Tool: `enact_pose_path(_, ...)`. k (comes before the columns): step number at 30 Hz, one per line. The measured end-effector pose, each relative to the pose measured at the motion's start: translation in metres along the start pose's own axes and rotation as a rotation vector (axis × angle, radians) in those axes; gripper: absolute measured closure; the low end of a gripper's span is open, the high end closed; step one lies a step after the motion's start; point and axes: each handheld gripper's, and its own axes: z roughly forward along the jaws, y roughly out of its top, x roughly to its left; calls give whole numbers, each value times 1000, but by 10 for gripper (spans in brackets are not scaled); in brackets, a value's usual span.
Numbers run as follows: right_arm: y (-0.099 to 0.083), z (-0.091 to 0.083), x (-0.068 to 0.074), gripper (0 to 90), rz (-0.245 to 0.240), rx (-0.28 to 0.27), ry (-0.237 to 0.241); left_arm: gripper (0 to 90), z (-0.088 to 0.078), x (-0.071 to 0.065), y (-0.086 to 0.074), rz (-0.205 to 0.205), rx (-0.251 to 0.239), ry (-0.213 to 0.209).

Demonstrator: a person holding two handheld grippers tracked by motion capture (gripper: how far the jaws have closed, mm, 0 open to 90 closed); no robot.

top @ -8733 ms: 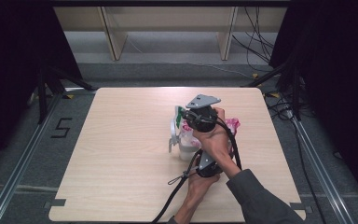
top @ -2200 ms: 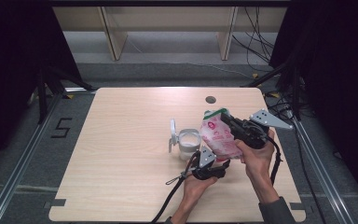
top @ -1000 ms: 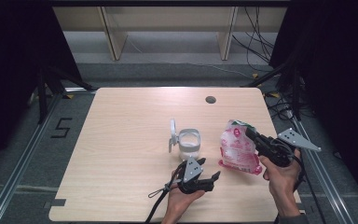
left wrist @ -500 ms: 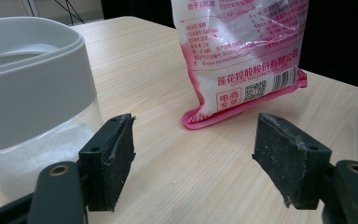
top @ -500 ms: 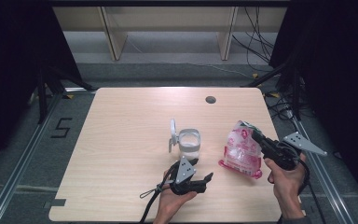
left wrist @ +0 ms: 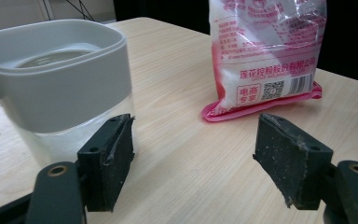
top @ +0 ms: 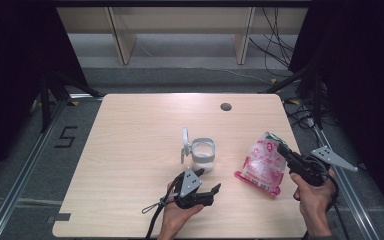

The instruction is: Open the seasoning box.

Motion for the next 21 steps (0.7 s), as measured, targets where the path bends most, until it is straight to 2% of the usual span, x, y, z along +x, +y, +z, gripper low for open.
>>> enact_pose_path(1,-1,-1,1,900,21,6,-8,275,-1,1,0,-1,2,1)
enact_pose_path(3,-3,-1,-1,900,27,14,-19,274,-3,2,0,4,15,10)
enact_pose_path(7,-7,-2,-8,900,3,19,-31,273,-4,3,-1,9,9,6)
enact_pose_path(9,-10,-2,-10,900,19,27,-38,272,-6,5,-1,3,17,15)
enact_pose_path(12,-11,-3,-13,900,24,37,-36,272,-9,8,0,7,12,23)
enact_pose_path(14,-13,-3,-15,900,18,40,-53,272,-11,10,1,6,13,26)
enact_pose_path(15,-13,-3,-16,900,30,43,-47,272,-12,10,0,1,12,30)
enact_pose_path(17,-15,-3,-17,900,43,44,-65,270,-14,12,0,7,17,27)
enact_pose_path(18,-16,-2,-20,899,29,26,-39,270,-15,13,0,9,21,30)
enact_pose_path(19,-16,-3,-20,900,30,42,-57,270,-16,13,0,11,21,35)
enact_pose_path(21,-16,-3,-22,899,18,39,-67,269,-16,15,-1,13,21,32)
